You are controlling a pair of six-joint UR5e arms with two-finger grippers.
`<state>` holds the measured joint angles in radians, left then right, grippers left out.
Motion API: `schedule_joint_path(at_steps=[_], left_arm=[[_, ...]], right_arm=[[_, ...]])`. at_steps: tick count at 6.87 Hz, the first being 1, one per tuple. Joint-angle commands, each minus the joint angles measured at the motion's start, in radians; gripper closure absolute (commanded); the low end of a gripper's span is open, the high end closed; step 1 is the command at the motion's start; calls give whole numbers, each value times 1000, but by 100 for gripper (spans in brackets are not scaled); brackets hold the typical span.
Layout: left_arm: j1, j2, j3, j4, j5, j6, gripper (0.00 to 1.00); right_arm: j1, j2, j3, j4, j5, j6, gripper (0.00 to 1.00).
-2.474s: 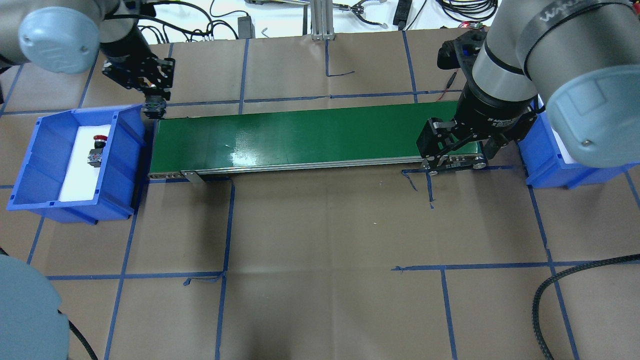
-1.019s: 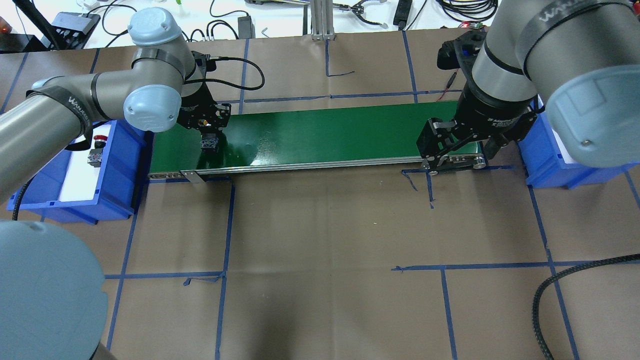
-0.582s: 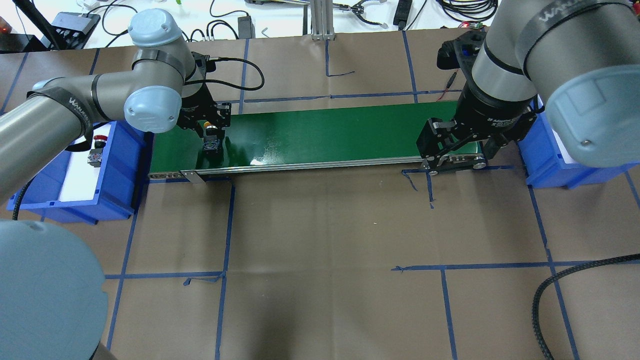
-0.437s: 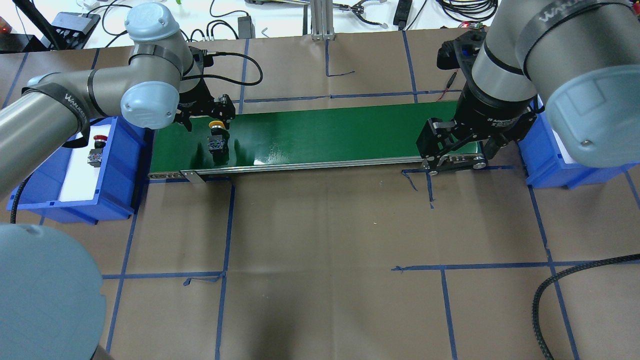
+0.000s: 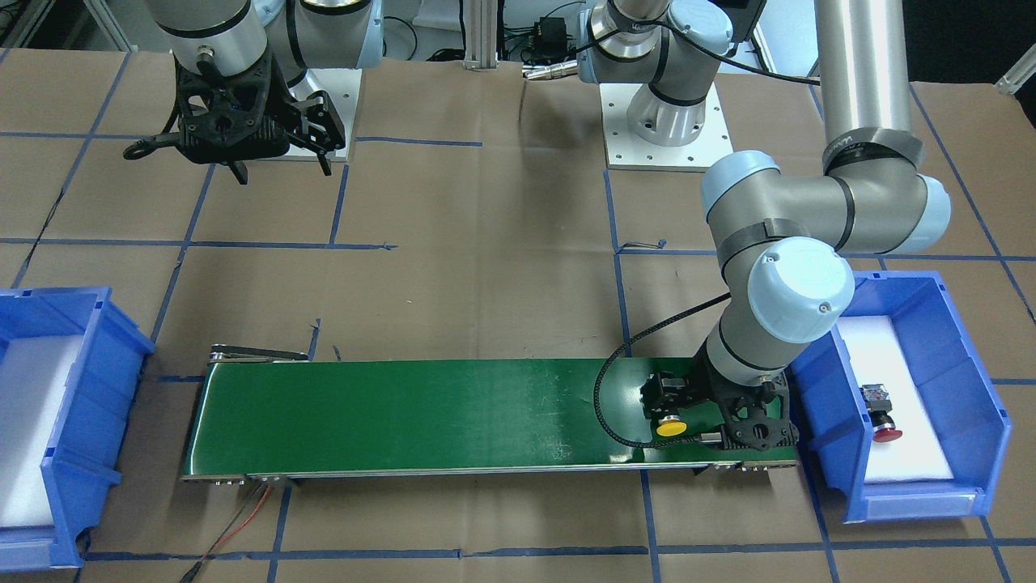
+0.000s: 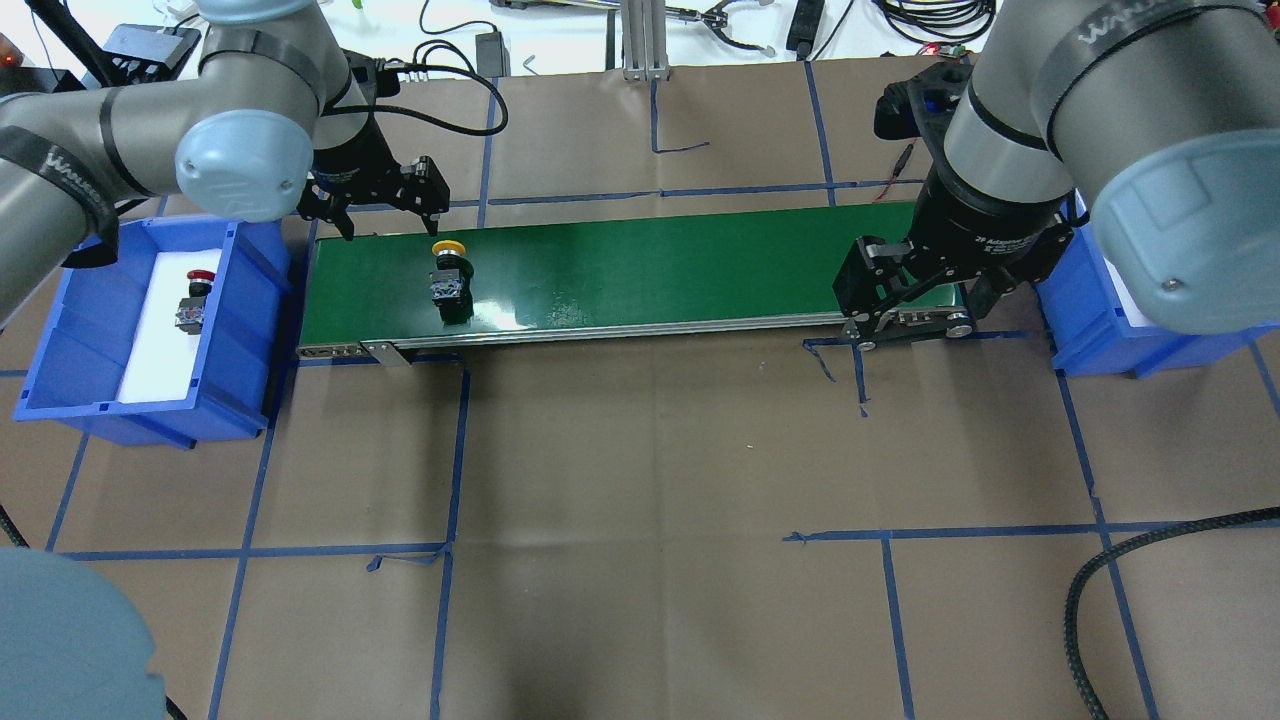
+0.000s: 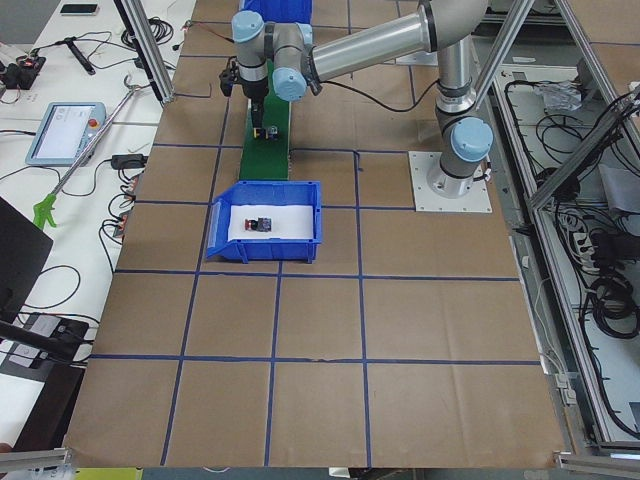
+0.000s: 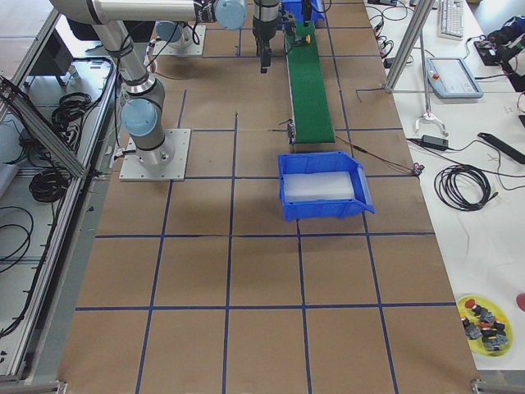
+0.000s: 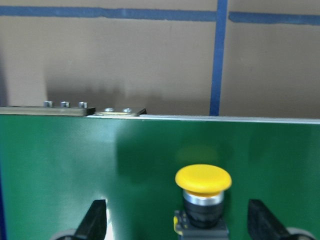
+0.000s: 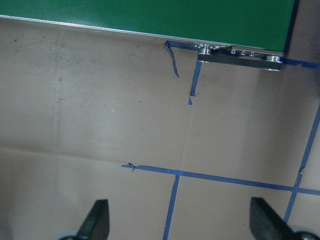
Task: Transport two buttons from left to right
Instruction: 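Release the yellow button on the belt and return left gripper to bin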
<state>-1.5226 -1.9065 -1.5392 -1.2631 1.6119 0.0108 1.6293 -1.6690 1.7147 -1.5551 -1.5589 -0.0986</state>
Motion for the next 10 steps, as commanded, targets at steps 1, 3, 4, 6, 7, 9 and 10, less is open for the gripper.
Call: schedule_joint_path(at_steps=[1,3,4,6,7,9,10], left_arm=[[1,75,98,-207,-1,6,0],[112,76,146,-266,-4,122,0],[203,67,152,-266,-9,212,0],[348,52,157,-254,-9,408,0],[408,46,157,-251,-12,484,0],[461,0,159,-208,-15,538,0],[461,-34,153,-165,-15,538,0]], right_arm=[[0,0,0,0,-1,-1,0],[0,0,0,0,-1,-1,0],[0,0,0,0,-1,-1,0],[0,0,0,0,-1,-3,0],[0,0,0,0,-1,-3,0],[1,0,0,0,0,-3,0],[0,0,0,0,-1,-1,0]])
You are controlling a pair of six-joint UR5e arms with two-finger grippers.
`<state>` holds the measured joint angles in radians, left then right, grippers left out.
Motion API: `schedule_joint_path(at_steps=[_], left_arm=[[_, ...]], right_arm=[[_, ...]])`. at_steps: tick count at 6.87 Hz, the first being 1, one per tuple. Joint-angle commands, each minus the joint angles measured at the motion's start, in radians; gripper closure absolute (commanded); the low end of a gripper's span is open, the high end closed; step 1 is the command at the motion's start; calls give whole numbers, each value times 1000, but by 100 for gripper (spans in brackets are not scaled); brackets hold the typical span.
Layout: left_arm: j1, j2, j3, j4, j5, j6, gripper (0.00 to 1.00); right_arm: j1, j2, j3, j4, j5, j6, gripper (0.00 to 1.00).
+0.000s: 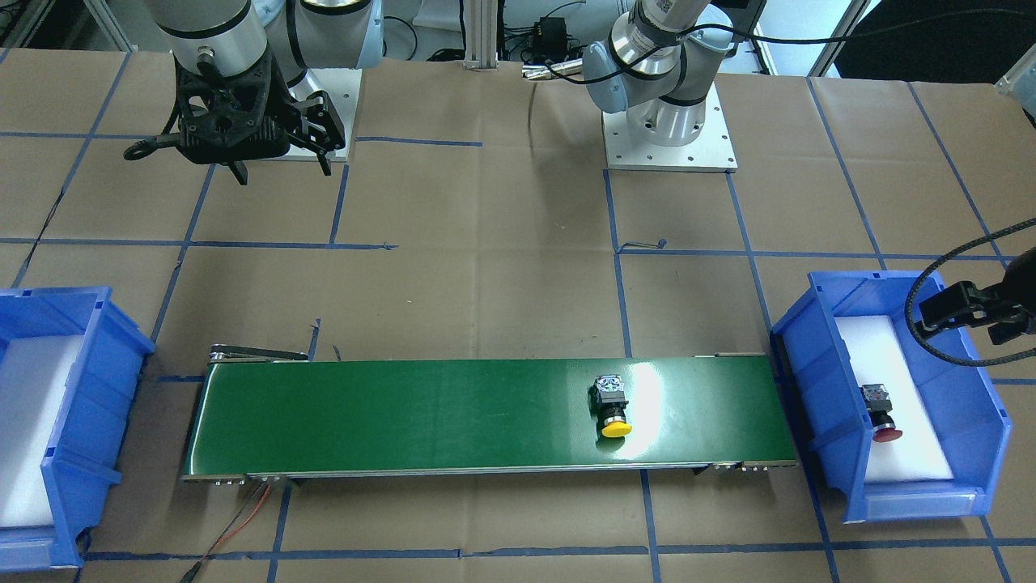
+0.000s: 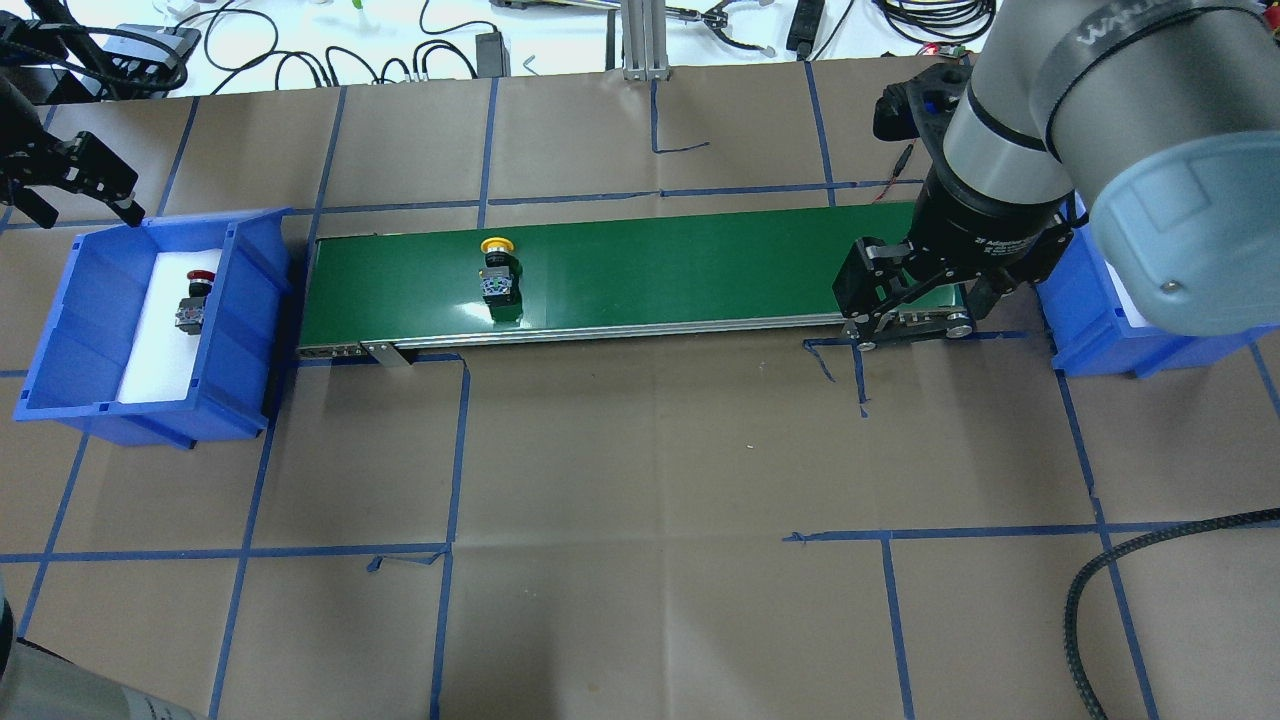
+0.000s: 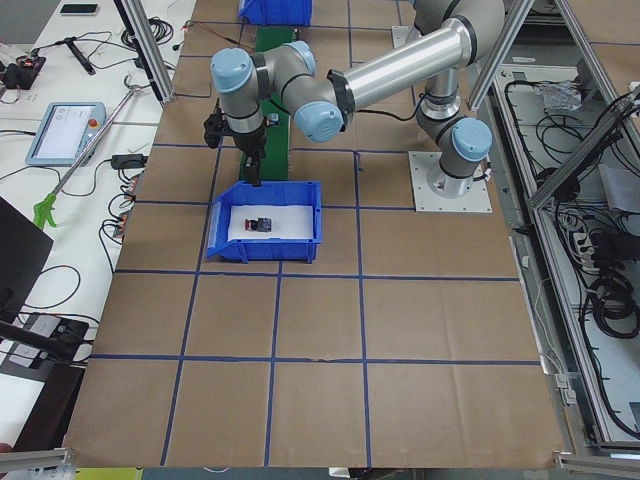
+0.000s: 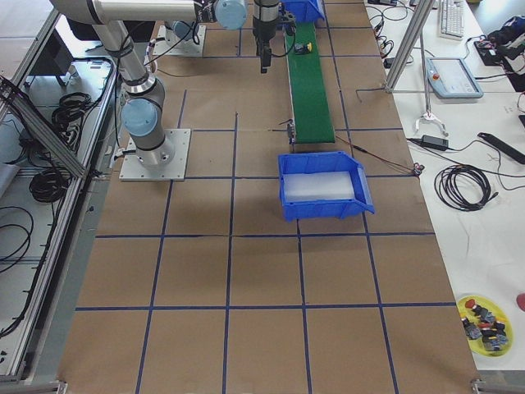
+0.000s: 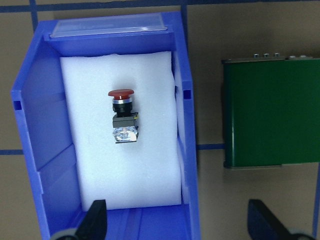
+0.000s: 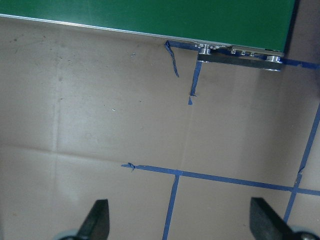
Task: Transport two buttons from left to right
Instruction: 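Release the yellow button on the belt and return left gripper to bin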
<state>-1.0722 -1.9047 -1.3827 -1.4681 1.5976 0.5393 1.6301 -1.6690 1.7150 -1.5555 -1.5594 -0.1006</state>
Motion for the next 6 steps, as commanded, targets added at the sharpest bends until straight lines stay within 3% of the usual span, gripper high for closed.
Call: schedule_joint_path(at_steps=[1,4,6], left_arm=[[9,-81,-22,108,-1,10,0],[6,-140,-44,161,-2,5,1],[8,-155,-102,270,-1,5,1]], right_arm=[[0,0,0,0,1,-1,0],[-1,0,0,2,1,-1,0],[-1,0,0,2,-1,-1,0]])
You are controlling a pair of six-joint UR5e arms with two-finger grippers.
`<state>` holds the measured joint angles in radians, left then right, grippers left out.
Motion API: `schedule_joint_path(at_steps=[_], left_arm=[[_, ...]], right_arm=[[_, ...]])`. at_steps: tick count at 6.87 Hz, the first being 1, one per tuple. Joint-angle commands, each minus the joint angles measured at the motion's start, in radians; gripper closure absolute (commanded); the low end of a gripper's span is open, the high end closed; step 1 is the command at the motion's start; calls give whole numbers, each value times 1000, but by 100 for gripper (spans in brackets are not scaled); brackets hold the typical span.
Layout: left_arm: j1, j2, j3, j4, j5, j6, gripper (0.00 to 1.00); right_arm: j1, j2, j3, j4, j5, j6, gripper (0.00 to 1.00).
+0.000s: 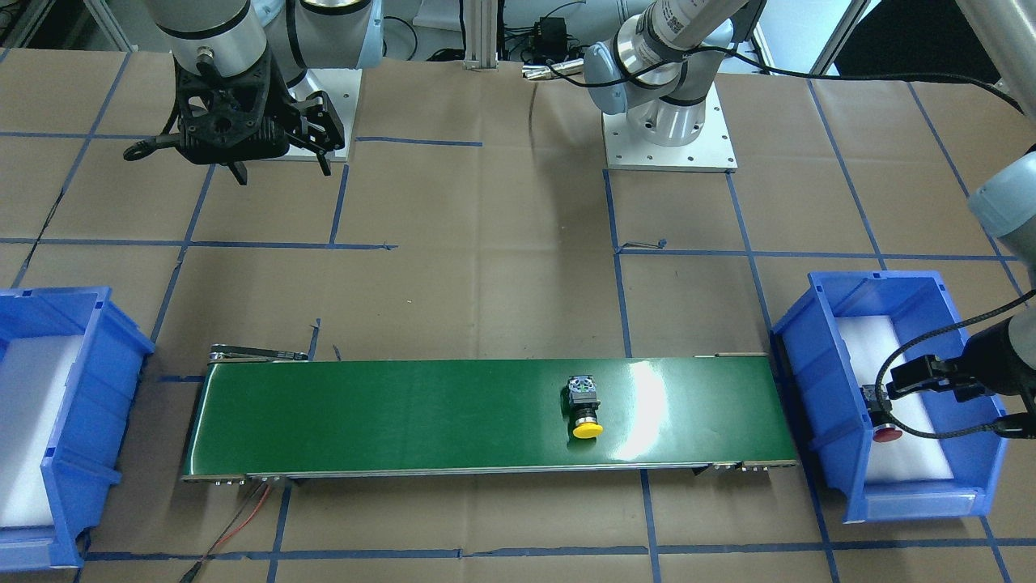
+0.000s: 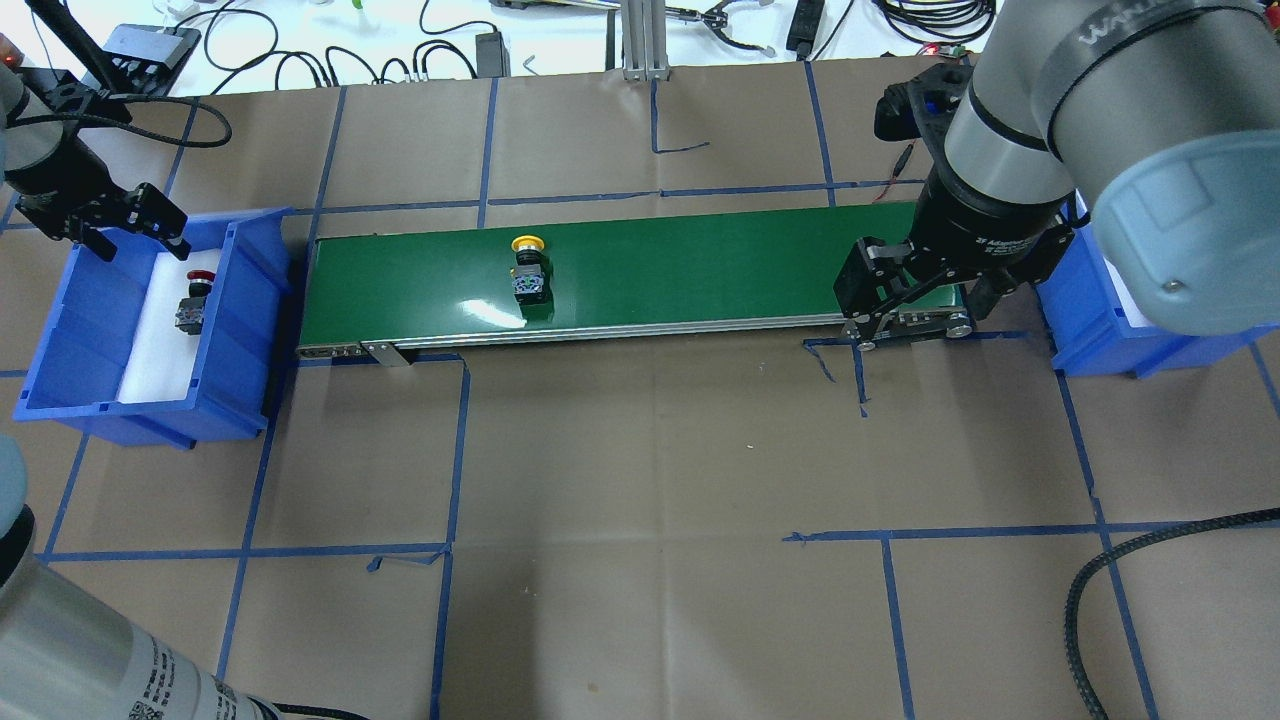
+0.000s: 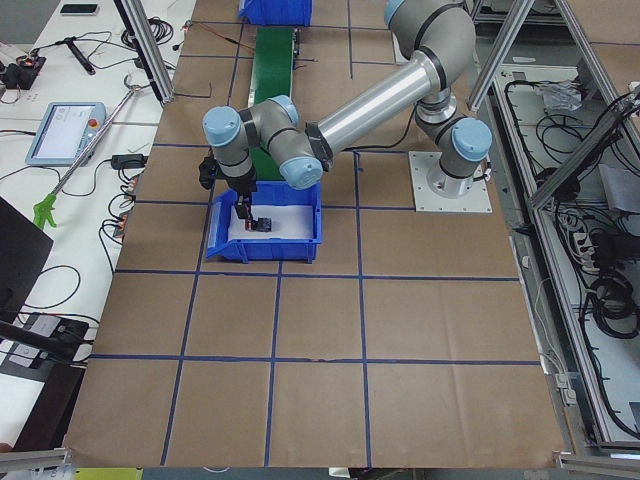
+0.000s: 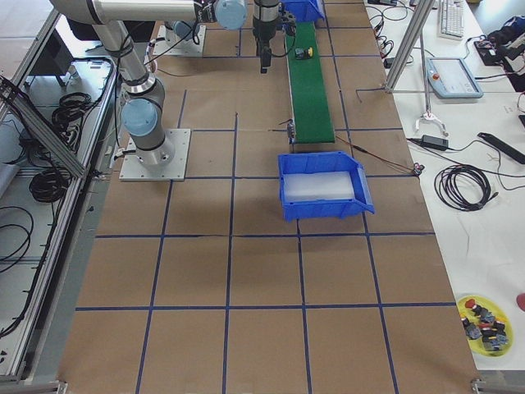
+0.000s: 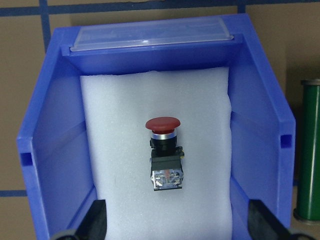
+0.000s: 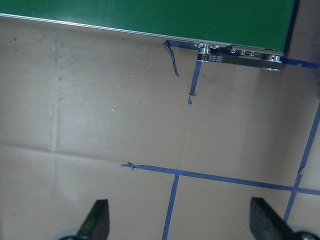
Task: Transport two buttons from left to right
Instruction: 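Lower the left gripper and grasp the red-capped button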
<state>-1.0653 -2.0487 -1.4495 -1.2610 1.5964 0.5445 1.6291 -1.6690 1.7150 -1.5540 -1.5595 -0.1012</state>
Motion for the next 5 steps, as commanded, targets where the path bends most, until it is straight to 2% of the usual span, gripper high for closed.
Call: schedule_joint_path(at_steps=[1,3,5], left_arm=[[1,-13,-60,99,0,0,1],[4,-33,-144,239,-1,2,1],[8,-57,-163,279,-1,2,1]], right_arm=[[0,0,0,0,1,0,0],[0,0,0,0,1,0,0],[1,0,0,0,1,0,0]])
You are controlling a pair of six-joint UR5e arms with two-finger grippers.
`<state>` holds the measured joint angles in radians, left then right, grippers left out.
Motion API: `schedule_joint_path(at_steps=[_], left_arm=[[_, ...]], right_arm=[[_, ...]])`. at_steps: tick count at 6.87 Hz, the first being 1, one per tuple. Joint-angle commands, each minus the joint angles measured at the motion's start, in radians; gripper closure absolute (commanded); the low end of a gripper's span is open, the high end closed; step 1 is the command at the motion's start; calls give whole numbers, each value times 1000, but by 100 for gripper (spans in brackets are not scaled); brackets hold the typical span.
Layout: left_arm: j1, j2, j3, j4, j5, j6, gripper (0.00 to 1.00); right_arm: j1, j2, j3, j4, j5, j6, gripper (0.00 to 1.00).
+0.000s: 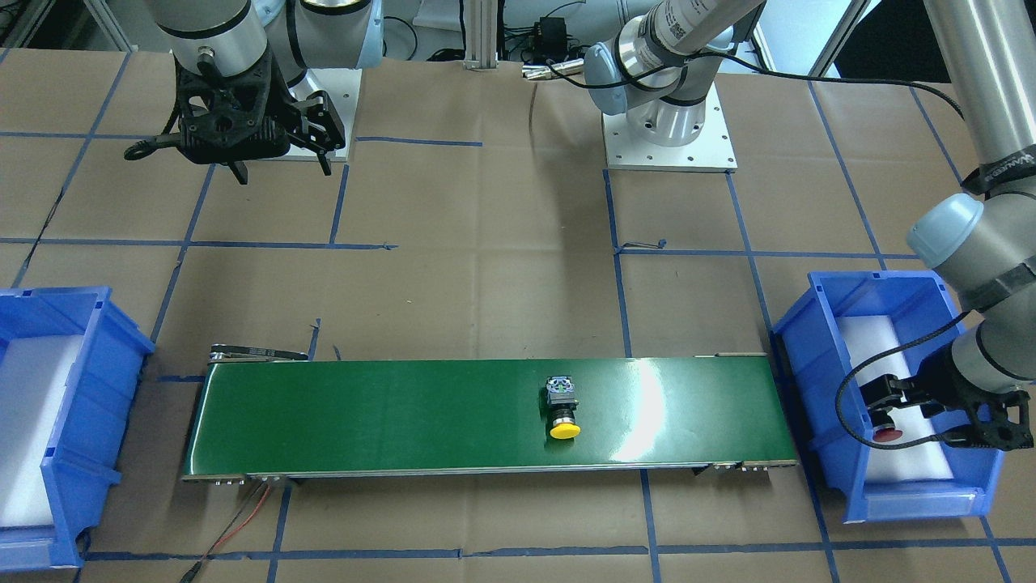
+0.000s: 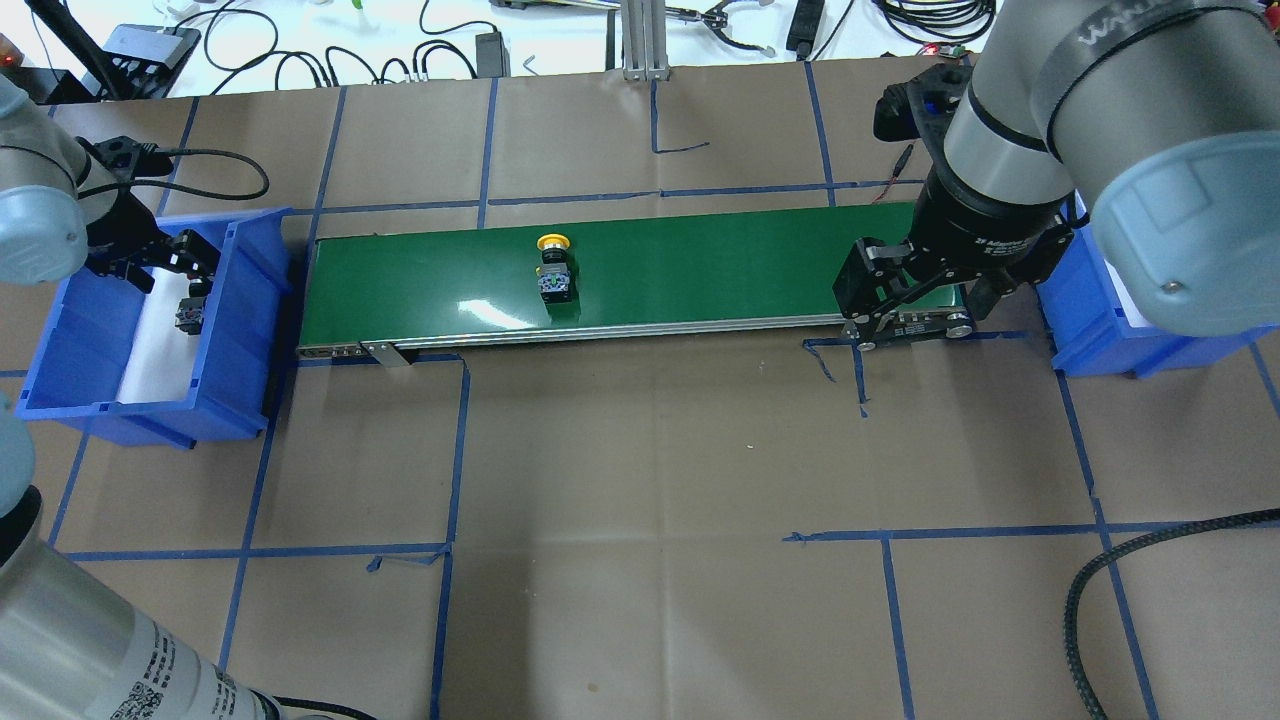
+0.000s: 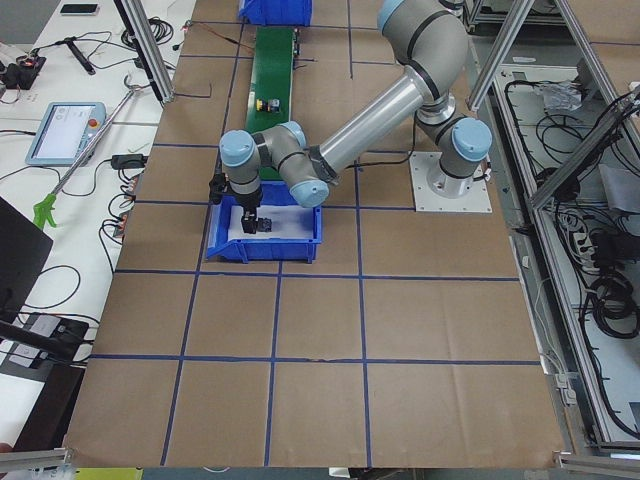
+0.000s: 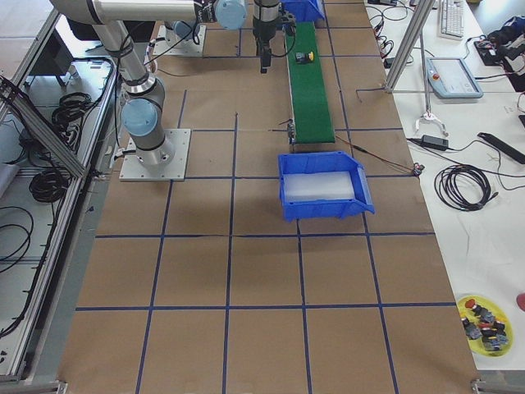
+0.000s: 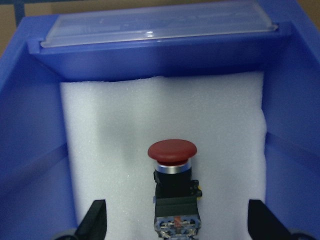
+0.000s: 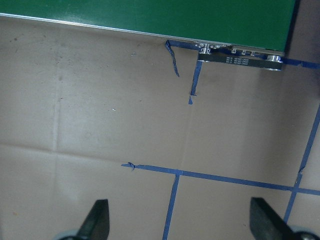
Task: Transport two buttons from left to right
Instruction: 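Lower the left gripper and grasp the red-capped button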
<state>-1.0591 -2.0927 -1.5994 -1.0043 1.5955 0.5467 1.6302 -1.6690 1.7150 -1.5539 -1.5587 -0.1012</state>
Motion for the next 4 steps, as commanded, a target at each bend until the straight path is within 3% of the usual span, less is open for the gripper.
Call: schedule_joint_path(at_steps=[1,2,4], left_arm=[[2,-15,-13,23,1,1,1],[2,-15,-13,23,1,-1,7],[1,-14,-11,10,4,1,74]], right_arm=[[0,0,0,0,-1,0,0],[-1,0,0,0,0,0,0],[0,0,0,0,-1,-2,0]])
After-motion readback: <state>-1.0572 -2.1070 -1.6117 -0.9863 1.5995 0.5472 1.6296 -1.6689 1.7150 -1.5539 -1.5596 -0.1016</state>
